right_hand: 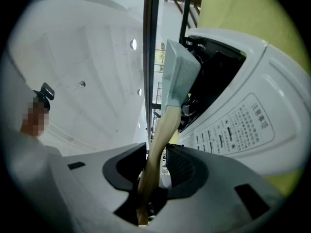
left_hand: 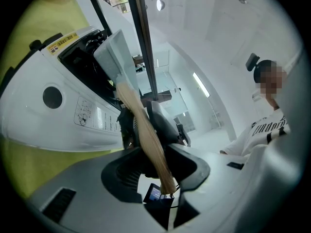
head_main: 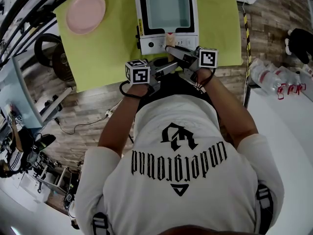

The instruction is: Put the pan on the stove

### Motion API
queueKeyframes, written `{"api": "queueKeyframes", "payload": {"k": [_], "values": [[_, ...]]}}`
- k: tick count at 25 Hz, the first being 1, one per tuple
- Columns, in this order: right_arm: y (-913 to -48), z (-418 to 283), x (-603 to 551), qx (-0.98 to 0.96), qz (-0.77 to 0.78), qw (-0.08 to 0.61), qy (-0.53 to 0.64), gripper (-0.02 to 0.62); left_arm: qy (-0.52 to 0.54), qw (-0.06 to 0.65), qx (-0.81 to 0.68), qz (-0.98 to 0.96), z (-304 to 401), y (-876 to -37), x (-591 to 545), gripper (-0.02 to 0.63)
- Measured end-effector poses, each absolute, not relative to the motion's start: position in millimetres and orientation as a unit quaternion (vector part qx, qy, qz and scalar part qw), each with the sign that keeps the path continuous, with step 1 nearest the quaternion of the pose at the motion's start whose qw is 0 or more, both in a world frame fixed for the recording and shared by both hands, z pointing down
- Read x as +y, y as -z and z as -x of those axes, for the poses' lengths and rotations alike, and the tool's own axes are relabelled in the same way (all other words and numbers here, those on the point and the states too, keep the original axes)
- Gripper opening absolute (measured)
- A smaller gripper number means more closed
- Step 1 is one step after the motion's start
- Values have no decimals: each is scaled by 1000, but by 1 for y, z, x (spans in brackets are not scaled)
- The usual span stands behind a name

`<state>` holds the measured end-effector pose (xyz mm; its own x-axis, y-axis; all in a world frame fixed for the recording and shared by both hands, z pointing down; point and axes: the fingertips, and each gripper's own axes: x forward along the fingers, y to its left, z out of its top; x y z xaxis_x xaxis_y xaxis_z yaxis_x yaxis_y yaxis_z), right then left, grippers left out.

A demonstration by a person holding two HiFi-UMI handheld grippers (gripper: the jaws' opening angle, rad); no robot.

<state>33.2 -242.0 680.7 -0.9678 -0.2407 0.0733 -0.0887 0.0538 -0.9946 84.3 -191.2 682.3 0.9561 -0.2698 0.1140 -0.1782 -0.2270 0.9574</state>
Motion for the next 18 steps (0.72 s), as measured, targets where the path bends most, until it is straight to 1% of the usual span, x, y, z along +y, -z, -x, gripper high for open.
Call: {"api": "queueKeyframes", "payload": {"k": [2, 3, 4, 5, 6, 8, 9, 18], "values": [[-680, -33, -243, 723, 115, 59, 678, 135, 36, 605, -140, -783, -85, -682, -191, 163], [-679, -33, -244, 724, 114, 60, 678, 142, 35, 604, -137, -784, -86, -681, -191, 178], [-680, -32, -244, 724, 114, 58, 678, 169, 32, 603, -134, -786, -87, -681, -191, 199], [-681, -31, -244, 723, 113, 54, 680, 215, 30, 602, -130, -787, -88, -681, -190, 228], [-682, -31, -244, 721, 112, 51, 681, 247, 31, 603, -125, -787, -90, -680, -189, 256], [-684, -30, -244, 719, 112, 49, 685, 292, 37, 608, -118, -784, -93, -679, -188, 314], [-685, -30, -243, 717, 113, 48, 686, 301, 39, 610, -117, -783, -93, -678, -188, 330], [-684, -36, -239, 714, 117, 49, 688, 307, 44, 608, -120, -783, -96, -677, -186, 331]]}}
